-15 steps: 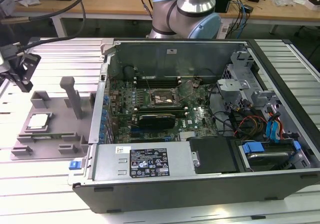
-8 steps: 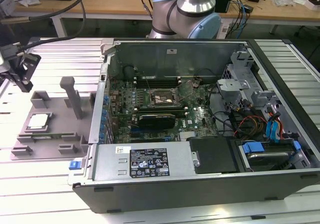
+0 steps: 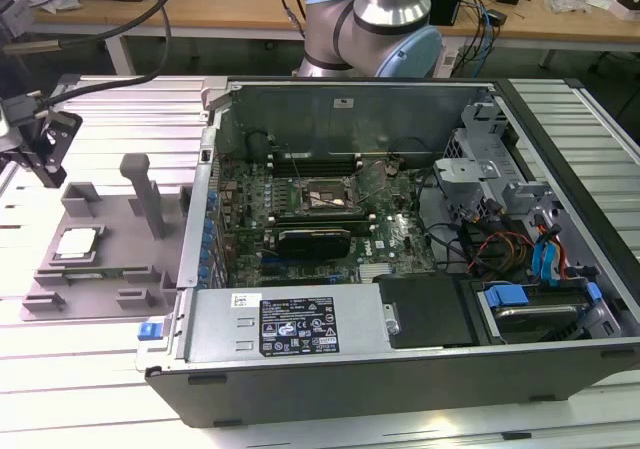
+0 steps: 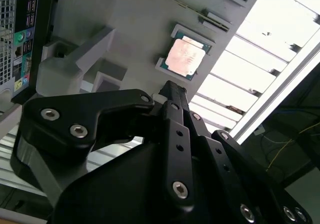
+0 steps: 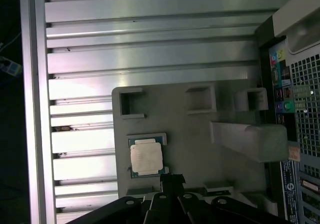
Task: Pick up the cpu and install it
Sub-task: 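Pick up the cpu and move it towards the insertion slot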
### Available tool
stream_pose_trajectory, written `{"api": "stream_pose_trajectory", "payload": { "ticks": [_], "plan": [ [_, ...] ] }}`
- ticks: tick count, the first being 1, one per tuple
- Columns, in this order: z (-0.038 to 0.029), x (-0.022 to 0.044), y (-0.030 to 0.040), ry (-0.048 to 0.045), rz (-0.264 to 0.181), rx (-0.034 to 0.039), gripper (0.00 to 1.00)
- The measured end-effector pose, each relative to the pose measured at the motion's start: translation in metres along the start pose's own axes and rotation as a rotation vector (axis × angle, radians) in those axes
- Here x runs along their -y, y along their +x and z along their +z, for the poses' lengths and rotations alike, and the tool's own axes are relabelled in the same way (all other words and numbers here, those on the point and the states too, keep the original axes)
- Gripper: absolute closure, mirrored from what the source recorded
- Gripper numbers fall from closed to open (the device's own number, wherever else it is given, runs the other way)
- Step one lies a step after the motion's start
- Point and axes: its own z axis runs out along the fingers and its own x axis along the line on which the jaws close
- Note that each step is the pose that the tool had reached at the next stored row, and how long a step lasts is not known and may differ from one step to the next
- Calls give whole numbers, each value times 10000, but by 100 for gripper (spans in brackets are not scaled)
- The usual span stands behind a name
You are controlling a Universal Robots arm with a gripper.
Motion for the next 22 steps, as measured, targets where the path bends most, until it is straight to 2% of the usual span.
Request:
{"api": "stream_pose_trajectory", "payload": {
  "ticks": [15,20,22],
  "plan": [
    [101,9,56,0,0,-1,89],
    [160,16,116,-1,-2,0,89],
    [205,20,144,1,-4,-2,89]
  ]
}}
